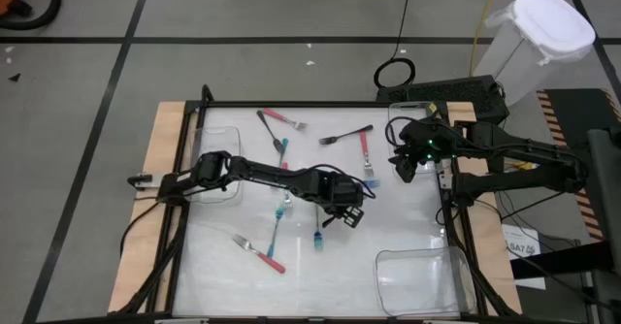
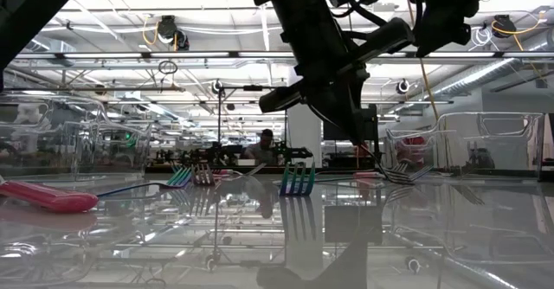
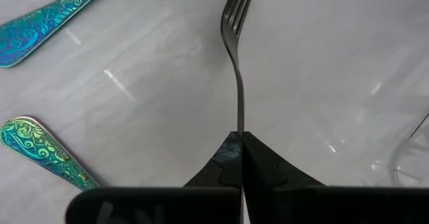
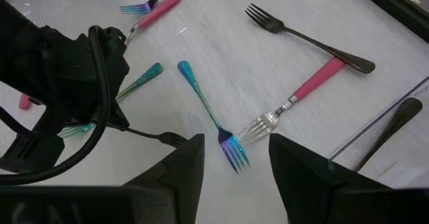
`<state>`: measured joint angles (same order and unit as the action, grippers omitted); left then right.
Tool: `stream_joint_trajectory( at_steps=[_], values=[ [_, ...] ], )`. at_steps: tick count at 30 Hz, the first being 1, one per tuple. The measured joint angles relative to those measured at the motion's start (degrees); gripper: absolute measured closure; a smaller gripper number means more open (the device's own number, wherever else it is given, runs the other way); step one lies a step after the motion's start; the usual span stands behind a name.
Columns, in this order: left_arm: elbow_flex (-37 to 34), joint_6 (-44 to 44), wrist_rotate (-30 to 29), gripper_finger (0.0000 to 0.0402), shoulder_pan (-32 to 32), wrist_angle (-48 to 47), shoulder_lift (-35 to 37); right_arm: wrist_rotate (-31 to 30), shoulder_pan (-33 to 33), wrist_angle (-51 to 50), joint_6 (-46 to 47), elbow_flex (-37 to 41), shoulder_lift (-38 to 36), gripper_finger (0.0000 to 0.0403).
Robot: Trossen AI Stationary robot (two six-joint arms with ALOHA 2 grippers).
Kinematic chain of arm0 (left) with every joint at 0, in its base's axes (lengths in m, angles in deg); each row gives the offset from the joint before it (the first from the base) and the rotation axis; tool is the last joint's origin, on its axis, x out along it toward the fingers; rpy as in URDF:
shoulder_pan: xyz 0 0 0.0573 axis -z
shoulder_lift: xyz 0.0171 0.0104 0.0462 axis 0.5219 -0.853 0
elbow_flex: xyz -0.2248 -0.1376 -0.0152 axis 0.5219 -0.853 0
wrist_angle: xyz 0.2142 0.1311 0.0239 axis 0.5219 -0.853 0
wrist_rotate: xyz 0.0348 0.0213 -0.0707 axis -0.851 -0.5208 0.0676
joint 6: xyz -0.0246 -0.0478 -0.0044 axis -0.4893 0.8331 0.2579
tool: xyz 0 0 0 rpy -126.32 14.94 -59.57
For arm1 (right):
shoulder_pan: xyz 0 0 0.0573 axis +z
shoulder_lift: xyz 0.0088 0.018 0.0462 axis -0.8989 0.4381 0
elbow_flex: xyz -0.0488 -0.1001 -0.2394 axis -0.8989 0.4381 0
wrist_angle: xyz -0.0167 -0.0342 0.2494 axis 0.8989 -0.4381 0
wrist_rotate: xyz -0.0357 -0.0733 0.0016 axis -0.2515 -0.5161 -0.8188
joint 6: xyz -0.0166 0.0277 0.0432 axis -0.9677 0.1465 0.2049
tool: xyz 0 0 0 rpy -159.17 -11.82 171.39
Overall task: Sort silverware by color (type)
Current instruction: Put the black fork into the top right transparent bin
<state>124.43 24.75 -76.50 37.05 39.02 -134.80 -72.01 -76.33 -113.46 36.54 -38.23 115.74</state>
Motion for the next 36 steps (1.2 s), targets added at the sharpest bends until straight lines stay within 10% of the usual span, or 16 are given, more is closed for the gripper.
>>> stream_joint_trajectory(
  at_steps=[9,24,36],
  values=[
    [0.0,-1.31,0.02,0.0401,0.18,0.07,0.09,2.28,0.0,-0.21,-2.19,0.01,0.0,0.0238],
    [0.0,-3.4,-1.16,0.0401,1.43,0.07,0.11,23.58,0.04,6.17,-15.15,6.48,0.22,0.0238],
    [0.0,-4.32,-1.58,0.0401,2.56,0.07,0.11,25.02,0.1,15.64,-18.43,16.5,4.05,0.0212]
  ],
)
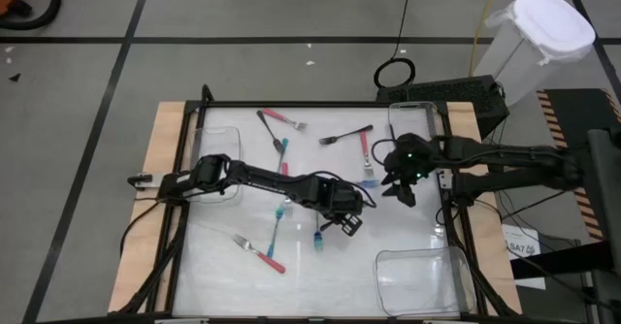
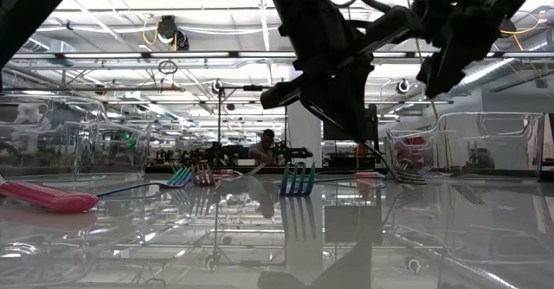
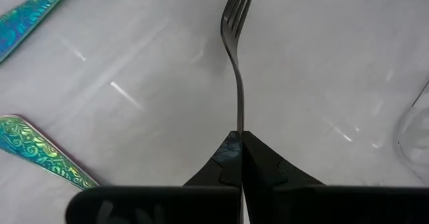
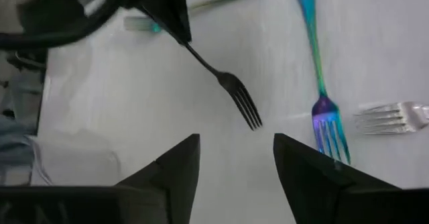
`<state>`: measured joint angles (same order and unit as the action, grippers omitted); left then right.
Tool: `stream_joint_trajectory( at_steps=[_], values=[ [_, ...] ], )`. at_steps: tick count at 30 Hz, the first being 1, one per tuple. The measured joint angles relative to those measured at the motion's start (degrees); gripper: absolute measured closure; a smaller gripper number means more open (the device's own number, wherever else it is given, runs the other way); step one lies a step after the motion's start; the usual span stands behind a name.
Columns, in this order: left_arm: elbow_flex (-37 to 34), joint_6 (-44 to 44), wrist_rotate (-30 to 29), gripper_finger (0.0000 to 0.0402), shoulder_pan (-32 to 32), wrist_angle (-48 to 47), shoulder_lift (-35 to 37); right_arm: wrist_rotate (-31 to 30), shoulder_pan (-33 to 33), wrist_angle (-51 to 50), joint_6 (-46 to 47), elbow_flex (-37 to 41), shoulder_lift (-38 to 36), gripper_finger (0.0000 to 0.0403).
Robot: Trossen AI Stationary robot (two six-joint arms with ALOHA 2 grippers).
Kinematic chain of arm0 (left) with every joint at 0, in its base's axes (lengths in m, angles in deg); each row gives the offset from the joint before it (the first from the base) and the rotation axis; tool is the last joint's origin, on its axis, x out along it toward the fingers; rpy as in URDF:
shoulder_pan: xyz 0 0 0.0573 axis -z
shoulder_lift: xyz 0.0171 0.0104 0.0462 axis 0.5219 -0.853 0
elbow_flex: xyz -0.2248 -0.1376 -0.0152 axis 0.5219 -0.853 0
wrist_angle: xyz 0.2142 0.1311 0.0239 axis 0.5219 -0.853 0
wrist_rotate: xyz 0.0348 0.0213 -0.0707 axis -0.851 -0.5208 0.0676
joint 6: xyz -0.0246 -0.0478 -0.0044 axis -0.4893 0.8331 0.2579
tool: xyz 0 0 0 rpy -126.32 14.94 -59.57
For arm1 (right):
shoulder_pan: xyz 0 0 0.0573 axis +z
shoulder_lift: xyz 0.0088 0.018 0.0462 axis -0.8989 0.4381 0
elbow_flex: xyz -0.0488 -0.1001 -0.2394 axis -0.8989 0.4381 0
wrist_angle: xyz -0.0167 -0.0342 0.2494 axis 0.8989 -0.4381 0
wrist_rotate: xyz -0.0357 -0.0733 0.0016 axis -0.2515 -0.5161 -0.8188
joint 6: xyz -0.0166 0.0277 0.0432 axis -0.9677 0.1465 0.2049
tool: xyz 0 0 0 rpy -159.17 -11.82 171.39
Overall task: Sort silverware by color (type)
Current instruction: Put the black fork into the top right transparent bin
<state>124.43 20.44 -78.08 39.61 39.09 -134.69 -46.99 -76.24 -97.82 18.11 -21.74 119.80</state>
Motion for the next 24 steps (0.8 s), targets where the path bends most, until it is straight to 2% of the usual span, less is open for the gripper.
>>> stream_joint_trajectory(
  at_steps=[9,18,24],
  values=[
    [0.02,-0.58,-0.04,0.0401,0.62,0.02,0.09,0.58,3.08,4.7,-6.75,0.0,8.94,0.0188],
    [0.02,-1.43,-0.69,0.0401,1.05,0.02,0.09,0.3,6.5,10.41,-8.56,0.0,17.41,0.0188],
    [0.02,-3.01,-0.82,0.0401,1.16,0.04,0.09,-2.79,7.45,14.8,-8.11,0.0,21.65,0.0188]
  ],
)
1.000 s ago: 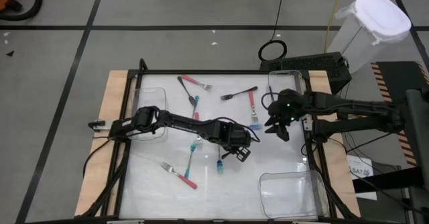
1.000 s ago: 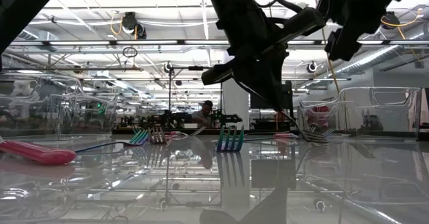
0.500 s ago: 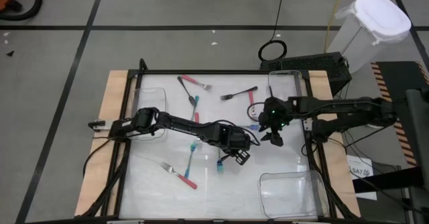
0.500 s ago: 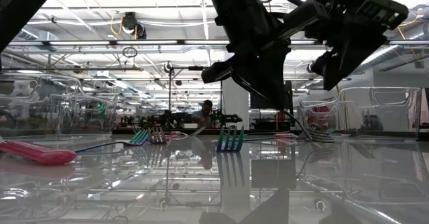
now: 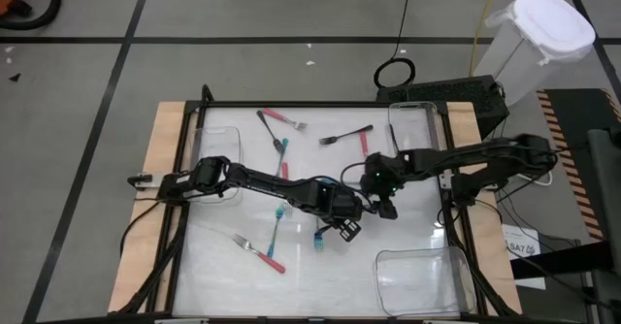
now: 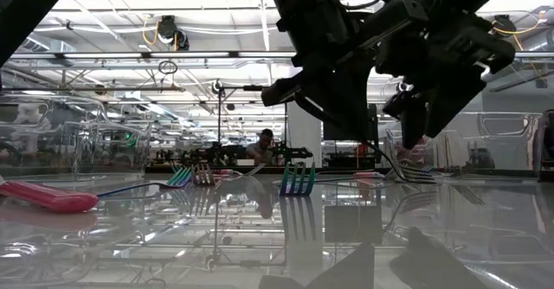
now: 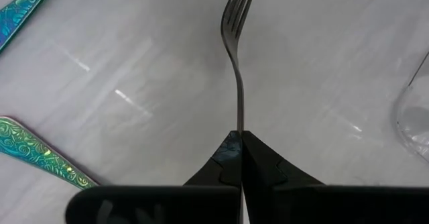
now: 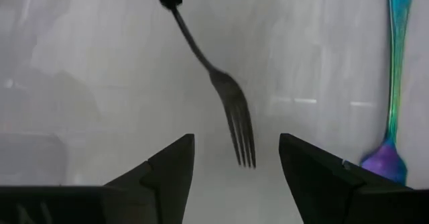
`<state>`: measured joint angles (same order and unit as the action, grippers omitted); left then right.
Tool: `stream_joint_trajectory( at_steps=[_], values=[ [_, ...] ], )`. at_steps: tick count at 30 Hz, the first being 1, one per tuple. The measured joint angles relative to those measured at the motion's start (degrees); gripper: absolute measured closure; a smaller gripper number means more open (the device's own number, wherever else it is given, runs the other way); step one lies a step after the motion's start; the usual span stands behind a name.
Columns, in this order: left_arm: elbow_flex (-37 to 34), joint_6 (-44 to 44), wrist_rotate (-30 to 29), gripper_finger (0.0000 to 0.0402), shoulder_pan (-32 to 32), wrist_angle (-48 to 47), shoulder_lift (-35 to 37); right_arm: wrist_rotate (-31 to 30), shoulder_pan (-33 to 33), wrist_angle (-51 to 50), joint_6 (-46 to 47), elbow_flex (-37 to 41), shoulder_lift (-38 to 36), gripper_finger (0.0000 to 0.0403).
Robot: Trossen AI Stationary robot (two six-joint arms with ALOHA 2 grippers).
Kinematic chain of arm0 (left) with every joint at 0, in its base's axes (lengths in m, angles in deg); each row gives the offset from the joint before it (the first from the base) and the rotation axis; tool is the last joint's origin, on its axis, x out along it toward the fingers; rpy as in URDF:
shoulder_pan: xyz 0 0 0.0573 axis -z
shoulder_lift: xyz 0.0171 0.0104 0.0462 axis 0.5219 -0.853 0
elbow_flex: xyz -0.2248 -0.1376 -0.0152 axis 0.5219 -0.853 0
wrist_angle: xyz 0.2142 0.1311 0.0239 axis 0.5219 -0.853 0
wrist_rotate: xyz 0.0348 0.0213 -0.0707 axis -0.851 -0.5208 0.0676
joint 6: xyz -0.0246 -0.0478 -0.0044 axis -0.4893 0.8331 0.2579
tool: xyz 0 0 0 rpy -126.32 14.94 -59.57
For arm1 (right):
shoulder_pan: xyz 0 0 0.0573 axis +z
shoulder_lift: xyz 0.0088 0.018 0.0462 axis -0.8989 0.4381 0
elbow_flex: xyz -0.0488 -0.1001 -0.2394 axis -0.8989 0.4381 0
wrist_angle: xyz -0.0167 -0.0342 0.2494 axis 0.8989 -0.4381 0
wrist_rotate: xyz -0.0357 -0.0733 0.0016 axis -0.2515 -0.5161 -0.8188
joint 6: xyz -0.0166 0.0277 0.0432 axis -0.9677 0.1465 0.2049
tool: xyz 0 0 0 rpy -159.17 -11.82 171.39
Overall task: Sort silverware by color (type)
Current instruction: Put the black fork into the top right transparent bin
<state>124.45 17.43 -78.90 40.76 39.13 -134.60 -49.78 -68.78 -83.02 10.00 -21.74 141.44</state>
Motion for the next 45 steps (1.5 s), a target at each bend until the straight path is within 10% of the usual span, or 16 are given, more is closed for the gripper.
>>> stream_joint_trajectory(
  at_steps=[17,34,45],
  values=[
    [0.0,-0.68,-0.52,0.0401,0.45,0.02,0.0,1.86,0.05,2.0,-1.7,-0.02,9.42,0.0195],
    [0.02,-2.3,-1.08,0.0401,0.62,0.21,0.0,1.96,0.05,4.15,-1.37,-0.02,9.8,0.0389],
    [0.08,-1.7,-2.13,0.0381,0.79,0.17,0.0,3.28,0.08,2.53,0.31,-0.02,8.47,0.04]
  ],
)
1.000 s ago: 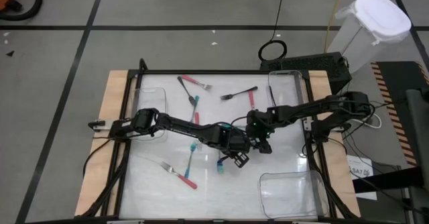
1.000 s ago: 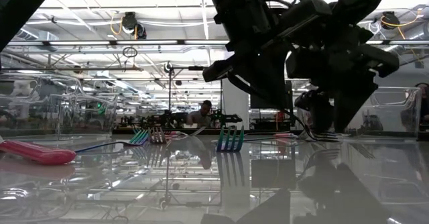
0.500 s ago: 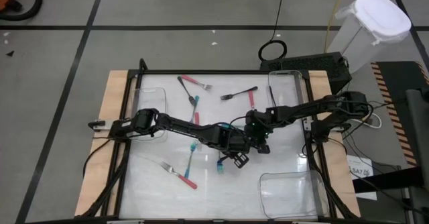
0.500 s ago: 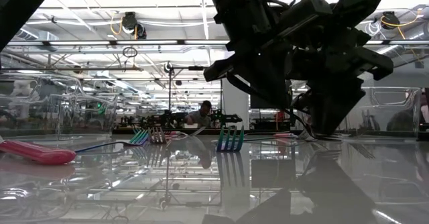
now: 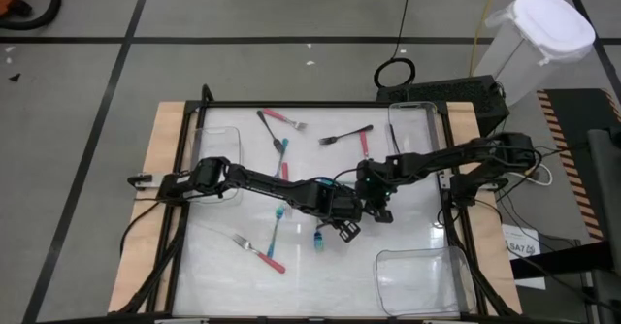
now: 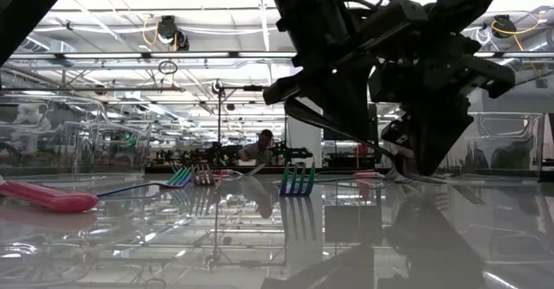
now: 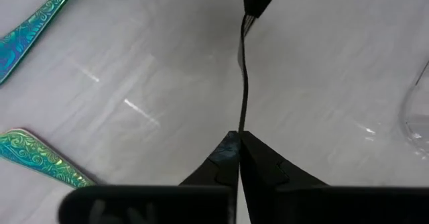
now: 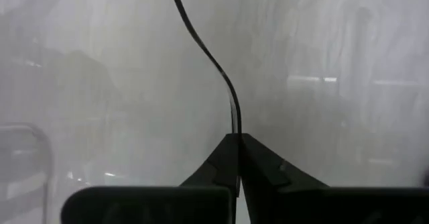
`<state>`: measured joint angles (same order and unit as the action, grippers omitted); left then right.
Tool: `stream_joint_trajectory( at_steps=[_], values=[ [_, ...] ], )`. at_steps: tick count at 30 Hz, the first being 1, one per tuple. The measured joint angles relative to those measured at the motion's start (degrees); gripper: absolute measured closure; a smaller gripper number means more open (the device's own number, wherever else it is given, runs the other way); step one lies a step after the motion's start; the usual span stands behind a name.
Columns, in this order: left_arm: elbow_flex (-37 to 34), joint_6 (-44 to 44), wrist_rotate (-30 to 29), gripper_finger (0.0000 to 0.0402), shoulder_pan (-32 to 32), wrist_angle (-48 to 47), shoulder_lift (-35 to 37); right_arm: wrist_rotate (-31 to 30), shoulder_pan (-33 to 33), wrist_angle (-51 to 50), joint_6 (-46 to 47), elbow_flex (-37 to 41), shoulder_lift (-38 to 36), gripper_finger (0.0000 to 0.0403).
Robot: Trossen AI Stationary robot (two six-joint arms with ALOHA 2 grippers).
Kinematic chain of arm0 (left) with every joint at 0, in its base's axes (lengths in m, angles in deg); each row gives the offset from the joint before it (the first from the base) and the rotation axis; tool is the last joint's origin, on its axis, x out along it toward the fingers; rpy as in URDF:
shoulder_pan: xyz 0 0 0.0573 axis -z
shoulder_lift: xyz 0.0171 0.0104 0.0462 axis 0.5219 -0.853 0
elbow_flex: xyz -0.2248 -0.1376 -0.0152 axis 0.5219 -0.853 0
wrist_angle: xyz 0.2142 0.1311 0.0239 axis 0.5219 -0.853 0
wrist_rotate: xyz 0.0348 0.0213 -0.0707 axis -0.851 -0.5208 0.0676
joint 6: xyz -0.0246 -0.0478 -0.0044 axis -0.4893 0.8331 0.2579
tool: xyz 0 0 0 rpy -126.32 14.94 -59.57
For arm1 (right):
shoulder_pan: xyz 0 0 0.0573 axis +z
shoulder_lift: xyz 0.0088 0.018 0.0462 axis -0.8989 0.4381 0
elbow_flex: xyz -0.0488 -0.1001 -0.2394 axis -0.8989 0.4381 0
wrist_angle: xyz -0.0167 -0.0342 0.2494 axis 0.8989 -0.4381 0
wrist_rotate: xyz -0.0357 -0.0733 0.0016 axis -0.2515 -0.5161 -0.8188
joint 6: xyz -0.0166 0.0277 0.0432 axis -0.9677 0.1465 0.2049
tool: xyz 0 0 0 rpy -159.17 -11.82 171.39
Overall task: Sort silverware by color (type)
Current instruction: Put the black fork into the top right transparent bin
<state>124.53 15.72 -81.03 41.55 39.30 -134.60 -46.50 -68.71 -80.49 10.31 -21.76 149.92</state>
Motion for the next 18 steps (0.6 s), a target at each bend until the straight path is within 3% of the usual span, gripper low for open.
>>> stream_joint_trajectory(
  at_steps=[4,9,13,18],
  values=[
    [2.33,-0.6,-0.06,0.0331,0.35,-1.2,0.38,0.17,0.0,-1.64,0.86,0.0,-2.47,0.04],
    [12.29,-3.63,-2.38,0.0278,1.06,-11.51,0.55,-0.09,-0.07,-3.99,1.49,-0.04,-6.36,0.0401],
    [22.13,-8.22,-4.51,0.0264,1.3,-22.22,0.54,-0.03,-0.09,-5.08,3.15,-0.07,-9.57,0.0402],
    [21.9,-10.62,-4.43,0.0264,0.45,-22.77,6.21,-0.03,-0.21,-6.54,6.58,-0.04,-12.85,0.0402]
  ],
)
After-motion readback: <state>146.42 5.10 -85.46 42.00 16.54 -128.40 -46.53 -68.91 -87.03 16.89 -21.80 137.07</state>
